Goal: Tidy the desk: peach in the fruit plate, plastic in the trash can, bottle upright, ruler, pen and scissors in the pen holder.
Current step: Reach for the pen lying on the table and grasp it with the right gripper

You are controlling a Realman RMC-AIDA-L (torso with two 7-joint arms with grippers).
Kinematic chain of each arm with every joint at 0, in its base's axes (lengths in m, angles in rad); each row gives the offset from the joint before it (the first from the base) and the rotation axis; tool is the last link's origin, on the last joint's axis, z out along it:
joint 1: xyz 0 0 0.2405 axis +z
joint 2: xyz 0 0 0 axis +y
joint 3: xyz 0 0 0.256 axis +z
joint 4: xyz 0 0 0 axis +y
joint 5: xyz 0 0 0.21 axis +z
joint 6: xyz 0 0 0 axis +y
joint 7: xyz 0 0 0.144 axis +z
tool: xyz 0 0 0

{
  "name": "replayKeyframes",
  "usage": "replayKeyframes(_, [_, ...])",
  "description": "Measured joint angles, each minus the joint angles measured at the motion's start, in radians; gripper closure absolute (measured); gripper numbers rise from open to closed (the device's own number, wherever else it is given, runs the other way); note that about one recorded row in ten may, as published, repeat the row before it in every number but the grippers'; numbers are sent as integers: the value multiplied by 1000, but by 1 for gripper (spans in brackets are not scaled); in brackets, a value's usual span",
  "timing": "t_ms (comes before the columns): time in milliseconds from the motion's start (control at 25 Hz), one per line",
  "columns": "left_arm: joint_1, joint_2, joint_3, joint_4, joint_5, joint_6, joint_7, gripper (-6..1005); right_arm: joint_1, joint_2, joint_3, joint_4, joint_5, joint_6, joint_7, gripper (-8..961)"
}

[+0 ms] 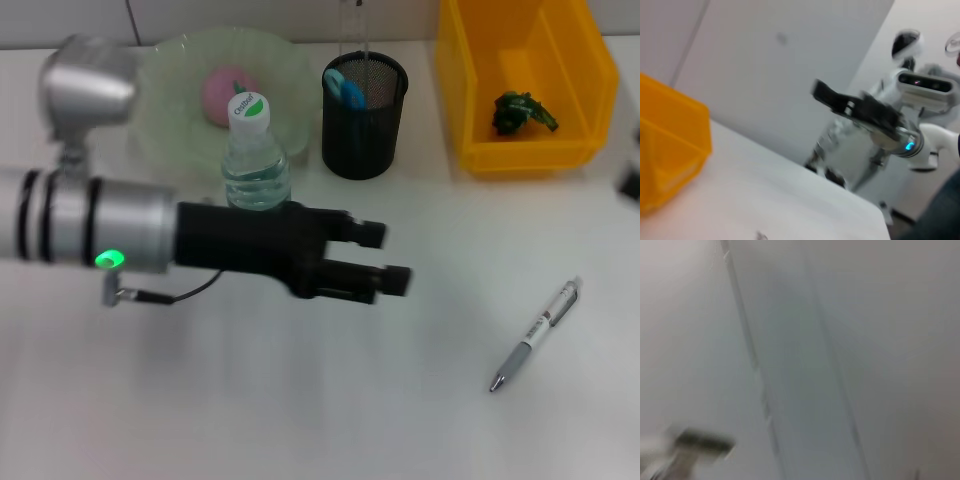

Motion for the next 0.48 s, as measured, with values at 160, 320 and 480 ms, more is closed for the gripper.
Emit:
replayKeyframes(160, [-119,-7,96,45,47,-62,-212,230,-46,-26,259,-39,-370,-158,3,214])
replayKeyframes(320, [-204,-10,240,115,58,-163,-372,230,-63,-16,500,-131,-681,-213,14,215])
replayKeyframes(480, [-231,-12,319,162,72,-217,-441,230,-63,-3,604,-210,-864,-208,58,215])
